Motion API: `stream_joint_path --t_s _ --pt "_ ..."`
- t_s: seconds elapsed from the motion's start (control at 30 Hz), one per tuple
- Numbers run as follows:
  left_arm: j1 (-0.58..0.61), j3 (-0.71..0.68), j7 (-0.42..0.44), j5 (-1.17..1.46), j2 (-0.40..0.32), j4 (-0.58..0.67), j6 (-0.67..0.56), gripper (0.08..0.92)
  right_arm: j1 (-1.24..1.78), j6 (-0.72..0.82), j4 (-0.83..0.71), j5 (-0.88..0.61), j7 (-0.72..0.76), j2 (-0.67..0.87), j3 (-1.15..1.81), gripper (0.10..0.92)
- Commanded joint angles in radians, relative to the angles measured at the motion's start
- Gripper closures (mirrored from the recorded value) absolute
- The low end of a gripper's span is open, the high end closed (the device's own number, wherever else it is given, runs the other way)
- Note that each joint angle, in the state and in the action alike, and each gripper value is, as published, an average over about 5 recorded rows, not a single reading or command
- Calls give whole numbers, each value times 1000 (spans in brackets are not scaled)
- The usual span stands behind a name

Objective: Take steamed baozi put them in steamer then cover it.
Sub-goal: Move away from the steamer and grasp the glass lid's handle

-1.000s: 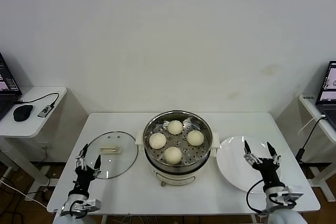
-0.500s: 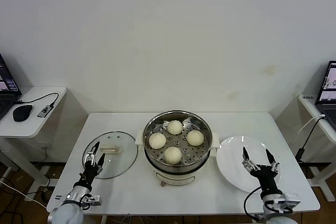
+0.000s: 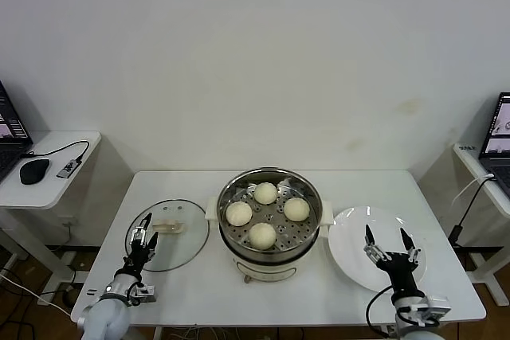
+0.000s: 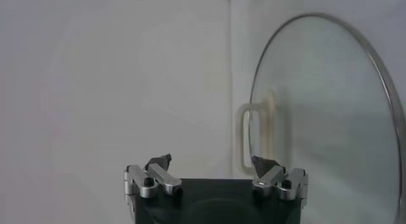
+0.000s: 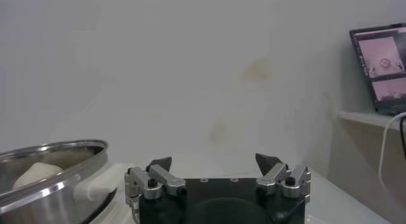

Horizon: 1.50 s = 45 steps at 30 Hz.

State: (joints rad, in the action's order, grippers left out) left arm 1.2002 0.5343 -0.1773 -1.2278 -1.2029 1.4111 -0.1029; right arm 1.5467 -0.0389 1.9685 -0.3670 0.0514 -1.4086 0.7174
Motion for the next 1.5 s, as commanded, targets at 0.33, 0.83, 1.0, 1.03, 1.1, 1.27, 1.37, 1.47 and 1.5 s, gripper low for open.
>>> stream_joint_path --t_s 0.33,0.83,1.0,1.03,1.1,1.27,1.37,1.47,1.5 --pt "-86 -13 10 13 -37 -68 63 177 0 2 3 5 -3 -8 -8 203" --pt "-158 -29 19 23 -53 -139 92 177 2 4 9 8 -3 -17 -18 203" --pt "-178 -30 9 30 -59 -168 91 177 6 10 20 5 -3 -15 -16 203" --pt "-182 -29 4 31 -61 -174 91 177 7 10 21 5 -3 -15 -14 203" --pt "-186 -30 -5 36 -64 -181 90 177 11 11 25 4 -3 -15 -12 203" --pt "-187 -33 -14 46 -64 -188 87 179 19 10 28 4 -3 -14 -6 203" --pt "-191 -34 -15 47 -63 -196 85 197 19 11 27 5 -3 -14 -6 203" --pt "-194 -37 -17 48 -65 -204 83 260 18 12 28 7 -3 -17 -8 203" --pt "-195 -37 -18 47 -66 -206 83 285 17 12 28 8 -2 -18 -9 203"
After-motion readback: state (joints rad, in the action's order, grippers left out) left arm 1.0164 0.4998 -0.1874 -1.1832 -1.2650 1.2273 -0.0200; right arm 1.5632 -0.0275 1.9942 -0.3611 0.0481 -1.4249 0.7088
